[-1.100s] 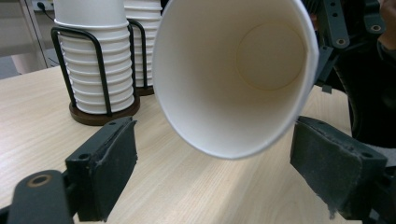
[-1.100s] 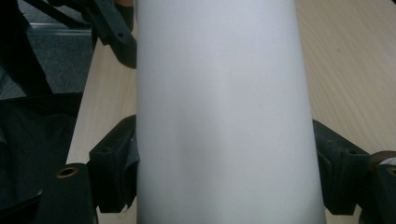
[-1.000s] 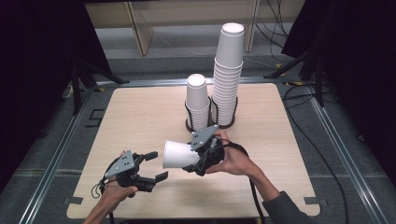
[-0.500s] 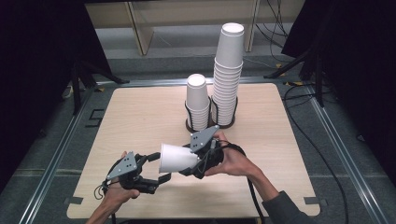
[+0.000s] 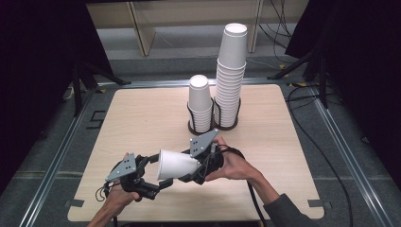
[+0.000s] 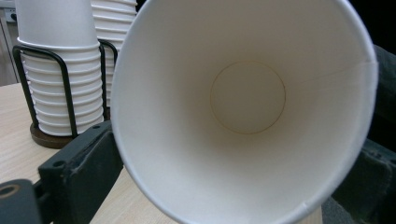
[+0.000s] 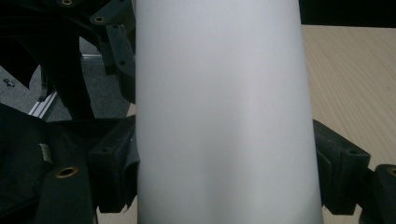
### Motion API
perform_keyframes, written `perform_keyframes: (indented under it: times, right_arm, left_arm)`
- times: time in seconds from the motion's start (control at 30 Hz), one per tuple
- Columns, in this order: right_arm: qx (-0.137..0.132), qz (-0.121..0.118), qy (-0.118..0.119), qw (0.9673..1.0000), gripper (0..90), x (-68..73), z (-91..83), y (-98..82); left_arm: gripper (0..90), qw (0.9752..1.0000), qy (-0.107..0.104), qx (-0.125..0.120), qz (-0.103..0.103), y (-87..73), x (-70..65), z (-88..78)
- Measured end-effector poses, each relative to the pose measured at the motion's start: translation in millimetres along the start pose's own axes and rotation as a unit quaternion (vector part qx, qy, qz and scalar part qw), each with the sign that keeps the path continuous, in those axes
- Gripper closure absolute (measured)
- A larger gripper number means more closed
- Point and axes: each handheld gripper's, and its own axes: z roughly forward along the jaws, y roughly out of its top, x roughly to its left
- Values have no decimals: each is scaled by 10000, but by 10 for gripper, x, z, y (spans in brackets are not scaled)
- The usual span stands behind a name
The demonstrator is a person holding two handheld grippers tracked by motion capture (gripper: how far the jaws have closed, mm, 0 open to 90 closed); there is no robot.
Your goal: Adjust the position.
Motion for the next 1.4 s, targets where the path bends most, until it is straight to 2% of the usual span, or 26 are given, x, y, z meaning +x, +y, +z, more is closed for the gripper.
perform_keyframes:
  times: [0.1, 0.13, 0.2, 0.3, 0.33, 0.4, 0.57, 0.6, 0.77, 0.83, 0.9, 1.0, 1.13, 1.17, 1.2, 1.23, 1.3, 1.4]
  right_arm:
    - [-1, -1, 14, 10000, 233, -9, 0, -12]
    - [-2, -9, 22, 10000, 233, -11, 2, -17]
    - [-16, -21, 53, 10000, 233, -11, 9, -26]
    - [50, 111, 45, 9999, 233, 8, 21, -29]
    - [12, -24, 82, 10000, 233, -7, 43, -28]
    - [38, -100, 52, 9999, 233, -10, 59, -33]
    - [23, -77, 55, 10000, 233, -20, 70, -43]
    - [54, 1, 113, 9999, 234, -14, 73, -53]
    - [-2, 53, 127, 9999, 226, -32, 74, -76]
    - [0, 10, 9, 10000, 216, -46, 76, -86]
    - [89, 72, 7, 9999, 204, -36, 91, -90]
    - [204, 70, -224, 9995, 174, -35, 93, -76]
    - [423, 59, -456, 9980, 163, -15, 31, -60]
    - [480, 117, -543, 9973, 164, 7, 5, -52]
    - [464, -19, -540, 9975, 163, 5, -4, -38]
    - [566, 136, -586, 9966, 166, 49, -23, -26]
    - [683, -66, -684, 9953, 161, 65, -19, 3]
    - [832, -234, -743, 9935, 162, 77, 25, 21]
  left_arm:
    - [49, 9999, -89, -127, -67, -5, 6, 18]
    - [49, 9999, -73, -52, -101, 8, 8, -4]
    - [47, 9997, -125, -163, -143, 12, 16, -12]
    - [39, 9998, -90, -140, -109, 15, 18, -21]
    - [38, 9998, -94, -168, -104, 17, 14, -21]
    - [38, 9998, -64, -174, -95, 19, 9, -25]
    - [53, 9998, 2, -198, 81, 27, 2, -28]
    - [62, 9998, -2, -196, 102, 32, 4, -31]
    - [109, 9995, 1, -270, 151, 59, -13, -41]
    - [131, 9996, 23, -201, 197, 78, -28, -41]
    - [141, 9996, 63, -144, 228, 83, -40, -37]
    - [147, 9995, 126, -40, 284, 93, -35, -39]
    - [148, 9982, 315, 299, 408, 128, -41, -54]
    - [148, 9978, 357, 374, 407, 126, -40, -50]
    - [148, 9973, 398, 463, 410, 124, -37, -45]
    - [148, 9968, 427, 527, 422, 117, -34, -36]
    - [149, 9956, 482, 672, 434, 110, -38, -23]
    - [149, 9929, 534, 898, 576, 116, -63, -5]
